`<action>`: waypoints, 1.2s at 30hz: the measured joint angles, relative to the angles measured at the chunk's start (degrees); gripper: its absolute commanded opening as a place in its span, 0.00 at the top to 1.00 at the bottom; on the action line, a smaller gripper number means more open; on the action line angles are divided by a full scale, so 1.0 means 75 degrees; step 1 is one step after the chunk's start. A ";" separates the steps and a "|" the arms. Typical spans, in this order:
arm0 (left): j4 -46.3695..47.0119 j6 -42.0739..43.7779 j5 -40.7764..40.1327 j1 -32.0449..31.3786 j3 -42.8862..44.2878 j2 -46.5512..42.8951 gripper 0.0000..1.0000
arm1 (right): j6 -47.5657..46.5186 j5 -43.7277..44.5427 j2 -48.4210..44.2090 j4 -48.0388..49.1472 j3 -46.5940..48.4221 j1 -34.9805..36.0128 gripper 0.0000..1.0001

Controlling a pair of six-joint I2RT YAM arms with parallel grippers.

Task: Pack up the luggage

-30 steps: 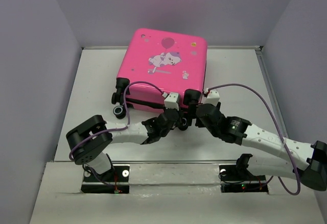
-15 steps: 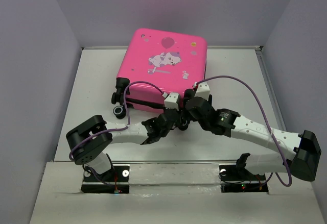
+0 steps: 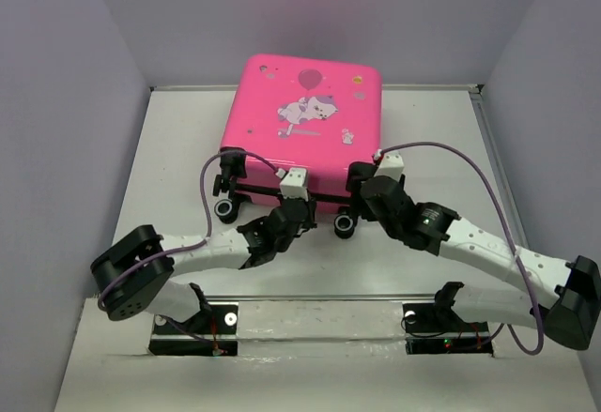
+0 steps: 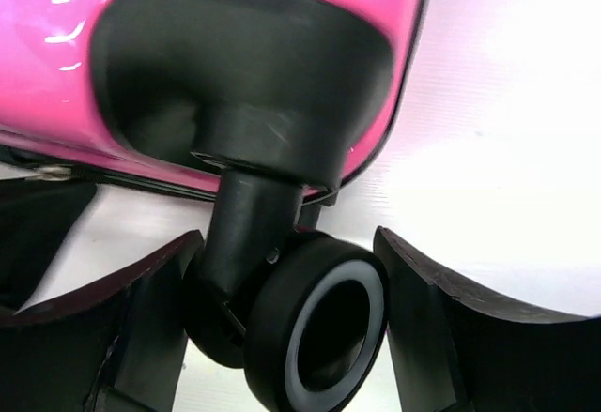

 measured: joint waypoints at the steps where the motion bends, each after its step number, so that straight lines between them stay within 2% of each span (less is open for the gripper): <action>1: -0.0131 -0.0032 0.0023 0.0143 -0.0143 -0.0245 0.94 | -0.0003 -0.0038 -0.0254 -0.0012 -0.0149 -0.0178 0.93; 6: -0.0682 -0.0358 0.0393 0.0927 -0.0842 -0.1451 0.94 | 0.0003 -0.0242 -0.1072 -0.0166 -0.0533 -0.0670 0.93; 12: -0.0918 -0.0918 0.1049 0.1291 -0.1507 -0.2544 0.94 | 0.0070 -0.1035 -0.1087 -0.0119 -0.0539 -0.0761 0.93; 17: -0.0799 -0.1609 0.1364 0.1396 -0.2113 -0.3427 0.94 | 0.0023 -0.1877 -0.1096 0.0117 -0.0539 -0.1384 0.93; 24: -0.0452 -0.2087 0.1842 0.1682 -0.2390 -0.3701 0.94 | -0.0178 -0.2381 -0.1166 0.0245 -0.0539 -0.1833 0.93; 25: -0.0341 -0.2075 0.1964 0.1708 -0.2457 -0.3730 0.90 | -0.0245 -0.2445 -0.1207 0.0242 -0.0539 -0.1912 0.93; 27: -0.0219 -0.2008 0.2218 0.1740 -0.2509 -0.3762 0.64 | -0.0353 -0.2515 -0.1256 0.0224 -0.0539 -0.2014 0.93; 28: -0.0204 -0.1859 0.2305 0.1740 -0.2506 -0.3774 0.50 | -0.0414 -0.2538 -0.1268 0.0213 -0.0536 -0.2069 0.93; 29: -0.0370 -0.1597 0.2337 0.1728 -0.2498 -0.3844 0.26 | -0.0466 -0.2544 -0.1271 0.0216 -0.0522 -0.2162 0.93; 31: -0.0676 -0.1215 0.2331 0.1553 -0.2495 -0.4030 0.14 | -0.0597 -0.2524 -0.1244 0.0189 -0.0443 -0.2247 0.93; 32: -0.0799 -0.1186 0.2352 0.1466 -0.2468 -0.4103 0.11 | -0.0641 -0.2509 -0.1209 0.0157 -0.0396 -0.2291 0.93; 36: -0.1772 -0.0962 0.2821 0.1090 -0.1926 -0.4398 0.06 | -0.0909 -0.2299 -0.0941 0.0015 -0.0125 -0.2710 0.93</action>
